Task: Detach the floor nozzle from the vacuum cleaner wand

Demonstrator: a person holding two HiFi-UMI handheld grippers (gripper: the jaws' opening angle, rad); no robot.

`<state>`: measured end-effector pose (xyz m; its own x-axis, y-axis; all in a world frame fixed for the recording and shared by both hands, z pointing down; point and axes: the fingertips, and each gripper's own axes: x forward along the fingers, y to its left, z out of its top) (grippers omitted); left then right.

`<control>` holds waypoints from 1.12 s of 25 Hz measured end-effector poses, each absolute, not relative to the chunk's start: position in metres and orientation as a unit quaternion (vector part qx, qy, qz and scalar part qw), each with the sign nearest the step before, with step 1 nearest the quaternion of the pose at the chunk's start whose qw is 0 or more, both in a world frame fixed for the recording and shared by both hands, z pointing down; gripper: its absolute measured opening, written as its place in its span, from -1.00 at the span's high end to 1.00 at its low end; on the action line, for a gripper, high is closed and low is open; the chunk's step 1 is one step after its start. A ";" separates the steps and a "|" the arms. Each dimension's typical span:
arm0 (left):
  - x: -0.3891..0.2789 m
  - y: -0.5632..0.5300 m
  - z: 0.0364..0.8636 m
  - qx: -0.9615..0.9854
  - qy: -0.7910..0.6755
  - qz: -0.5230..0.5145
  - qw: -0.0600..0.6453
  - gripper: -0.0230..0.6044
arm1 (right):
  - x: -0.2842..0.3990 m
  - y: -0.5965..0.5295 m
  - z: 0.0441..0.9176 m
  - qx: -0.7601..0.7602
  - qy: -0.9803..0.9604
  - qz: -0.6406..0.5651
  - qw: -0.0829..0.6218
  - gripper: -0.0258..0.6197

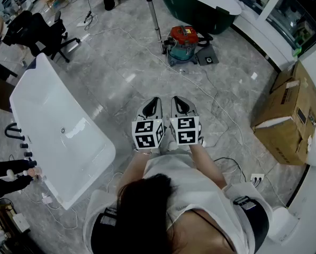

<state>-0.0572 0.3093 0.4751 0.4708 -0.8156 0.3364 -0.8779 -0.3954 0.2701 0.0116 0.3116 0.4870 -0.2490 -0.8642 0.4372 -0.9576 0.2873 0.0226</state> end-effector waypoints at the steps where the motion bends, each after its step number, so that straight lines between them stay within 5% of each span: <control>1: -0.057 0.309 0.475 0.831 -0.510 0.074 0.209 0.88 | 0.012 0.312 0.487 0.583 -0.781 0.125 0.187 0.87; 28: -0.001 0.287 0.483 0.815 -0.534 0.069 0.215 0.88 | 0.071 0.282 0.489 0.565 -0.795 0.124 0.181 0.87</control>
